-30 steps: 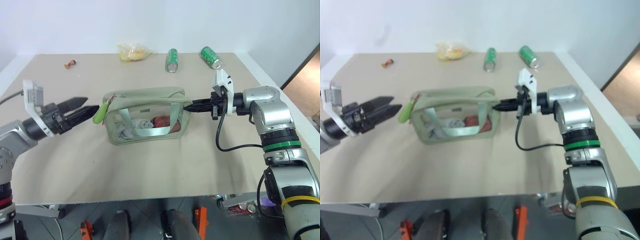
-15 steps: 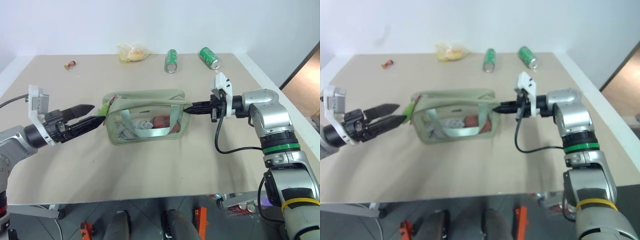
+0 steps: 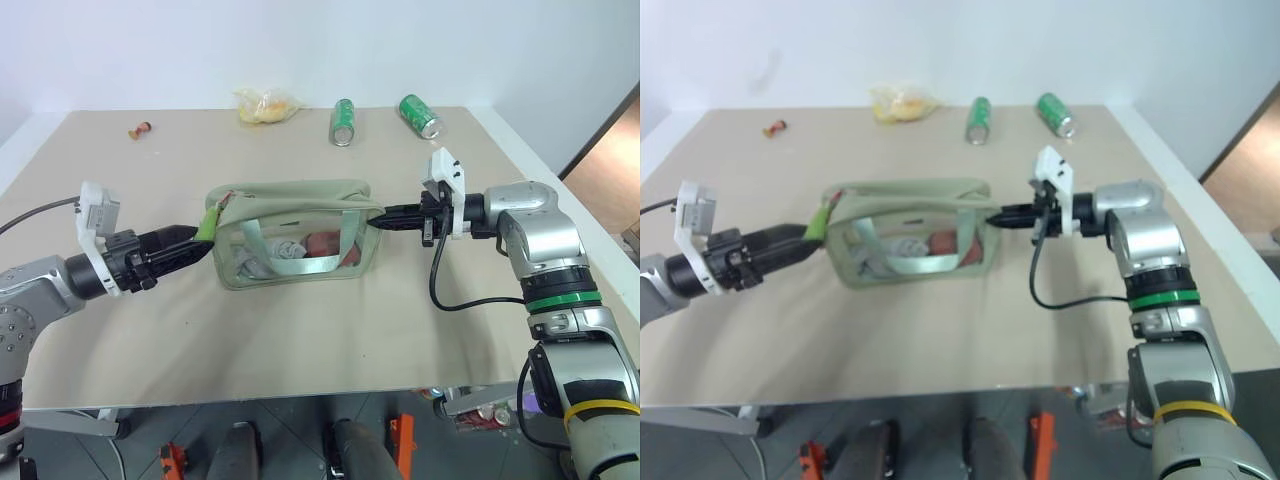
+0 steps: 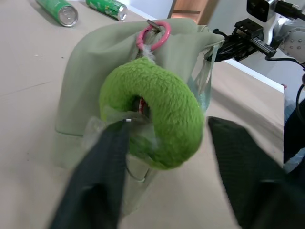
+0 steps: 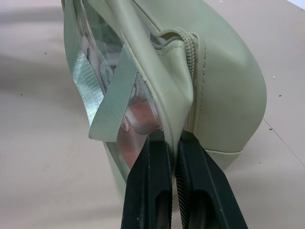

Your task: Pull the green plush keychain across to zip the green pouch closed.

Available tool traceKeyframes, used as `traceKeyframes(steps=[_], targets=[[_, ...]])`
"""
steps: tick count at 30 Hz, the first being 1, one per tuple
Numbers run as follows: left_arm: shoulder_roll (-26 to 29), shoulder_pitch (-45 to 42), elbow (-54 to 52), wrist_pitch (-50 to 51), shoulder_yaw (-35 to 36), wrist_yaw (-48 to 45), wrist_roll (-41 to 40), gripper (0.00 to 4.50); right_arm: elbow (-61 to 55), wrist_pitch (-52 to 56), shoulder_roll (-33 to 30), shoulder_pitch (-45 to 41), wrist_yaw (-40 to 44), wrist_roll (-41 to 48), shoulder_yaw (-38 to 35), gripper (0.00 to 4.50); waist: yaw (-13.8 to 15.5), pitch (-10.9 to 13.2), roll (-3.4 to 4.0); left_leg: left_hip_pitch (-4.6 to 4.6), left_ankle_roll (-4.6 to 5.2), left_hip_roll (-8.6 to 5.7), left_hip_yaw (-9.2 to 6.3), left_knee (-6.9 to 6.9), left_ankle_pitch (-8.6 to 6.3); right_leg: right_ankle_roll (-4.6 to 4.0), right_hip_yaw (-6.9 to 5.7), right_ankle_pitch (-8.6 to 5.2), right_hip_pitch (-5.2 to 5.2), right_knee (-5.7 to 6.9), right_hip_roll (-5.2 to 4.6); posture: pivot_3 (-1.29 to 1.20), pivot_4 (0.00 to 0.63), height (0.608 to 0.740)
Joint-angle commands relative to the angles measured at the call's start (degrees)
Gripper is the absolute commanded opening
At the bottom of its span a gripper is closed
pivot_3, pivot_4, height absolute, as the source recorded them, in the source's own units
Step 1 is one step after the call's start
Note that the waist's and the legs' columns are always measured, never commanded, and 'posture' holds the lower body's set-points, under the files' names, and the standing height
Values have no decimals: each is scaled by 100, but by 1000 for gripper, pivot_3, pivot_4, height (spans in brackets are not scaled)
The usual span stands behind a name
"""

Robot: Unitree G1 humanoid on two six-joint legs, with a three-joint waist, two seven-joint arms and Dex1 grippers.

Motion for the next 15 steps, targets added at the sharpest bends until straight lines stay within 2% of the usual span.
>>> traceKeyframes(steps=[1, 4, 5, 10, 15], targets=[[-4, -108, -121, -115, 2, -28, 32, 1154, -224, 34, -116, 53, -57, 17, -115, 0, 0, 0, 0, 0, 0, 0, 0, 0, 0, 0, 0, 0, 0, 0, 0, 0, 150, 740], [-10, -158, -80, -121, -41, -19, 54, 178, -265, 49, -127, 103, -89, 15, -106, 0, 2, 0, 0, 0, 0, 0, 0, 0, 0, 0, 0, 0, 0, 0, 0, 0, 150, 740], [2, -170, -67, -119, -43, -19, 70, 22, -280, 65, -128, 108, -101, 24, -107, 0, 2, 0, 0, 0, 0, 0, 0, 0, 0, 0, 0, 0, 1, 0, 0, 0, 150, 740], [36, -316, 50, -231, 23, 62, 283, 22, -343, 93, -122, 169, -132, 43, -99, 0, 2, 0, 0, 1, 0, 0, 0, 1, 0, 0, 0, 0, 1, 0, 0, 0, 150, 740], [133, -898, 344, -444, 135, 154, 483, 22, -291, 66, -101, 123, -141, 29, -68, 0, 3, 0, -1, 2, 0, 0, -1, 1, 0, 1, -1, 1, 2, 0, 1, 0, 150, 740]])
